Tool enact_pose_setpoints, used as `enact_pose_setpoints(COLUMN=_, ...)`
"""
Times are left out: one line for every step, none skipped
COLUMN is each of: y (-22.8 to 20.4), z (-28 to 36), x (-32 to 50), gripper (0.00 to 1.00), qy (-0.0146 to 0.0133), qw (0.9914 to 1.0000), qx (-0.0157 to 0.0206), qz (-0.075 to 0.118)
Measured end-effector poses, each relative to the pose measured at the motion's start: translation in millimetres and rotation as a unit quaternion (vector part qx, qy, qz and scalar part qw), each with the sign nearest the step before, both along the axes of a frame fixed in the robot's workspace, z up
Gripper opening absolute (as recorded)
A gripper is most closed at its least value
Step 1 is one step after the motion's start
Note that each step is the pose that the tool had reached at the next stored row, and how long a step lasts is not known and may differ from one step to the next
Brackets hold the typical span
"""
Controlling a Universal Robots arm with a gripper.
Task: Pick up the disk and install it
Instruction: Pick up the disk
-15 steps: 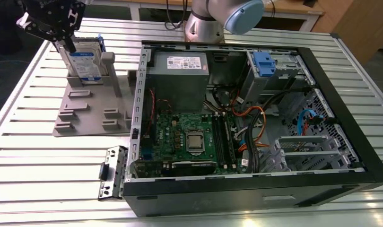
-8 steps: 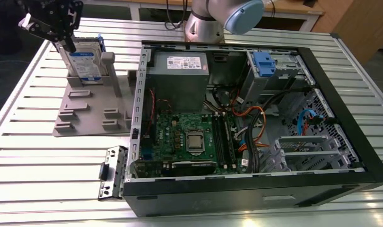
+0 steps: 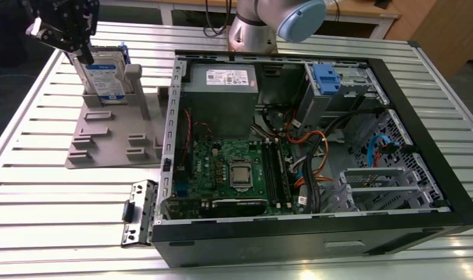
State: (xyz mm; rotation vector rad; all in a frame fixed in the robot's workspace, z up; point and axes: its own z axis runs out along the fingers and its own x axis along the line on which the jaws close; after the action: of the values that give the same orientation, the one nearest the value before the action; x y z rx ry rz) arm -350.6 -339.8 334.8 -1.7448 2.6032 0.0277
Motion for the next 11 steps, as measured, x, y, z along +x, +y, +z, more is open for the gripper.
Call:
enact_pose_setpoints(y=0.0, z=0.0, x=0.0, gripper=0.1, qy=0.0, qw=0.99998, qx=0.0, qz=0.006)
enact_pose_setpoints(y=0.0, z=0.0, x=0.0, gripper=0.1, qy=0.0, qw=0.99994, qx=0.0, qz=0.011)
enact_pose_setpoints(y=0.0, z=0.0, x=0.0, gripper=0.1, qy=0.0, qw=0.99987, qx=0.0, qz=0.016)
enact_pose_setpoints(y=0.0, z=0.0, x=0.0, gripper=0.1, qy=0.0, qw=0.99979, qx=0.0, qz=0.021)
enact_pose_setpoints(y=0.0, z=0.0, x=0.0, gripper=0.1, qy=0.0, qw=0.99967, qx=0.0, qz=0.026)
enact_pose_setpoints(y=0.0, z=0.0, x=0.0, gripper=0.1, qy=0.0, qw=0.99952, qx=0.0, qz=0.031)
enact_pose_setpoints(y=0.0, z=0.0, x=0.0, gripper=0.1, qy=0.0, qw=0.99936, qx=0.0, qz=0.036)
enact_pose_setpoints(y=0.0, z=0.0, x=0.0, gripper=0.1, qy=0.0, qw=0.9992, qx=0.0, qz=0.04)
enact_pose_setpoints(y=0.0, z=0.0, x=0.0, gripper=0.1, qy=0.0, qw=0.99902, qx=0.0, qz=0.044)
enact_pose_setpoints(y=0.0, z=0.0, x=0.0, gripper=0.1, qy=0.0, qw=0.99882, qx=0.0, qz=0.048)
enact_pose_setpoints(y=0.0, z=0.0, x=0.0, gripper=0.1, qy=0.0, qw=0.99863, qx=0.0, qz=0.052)
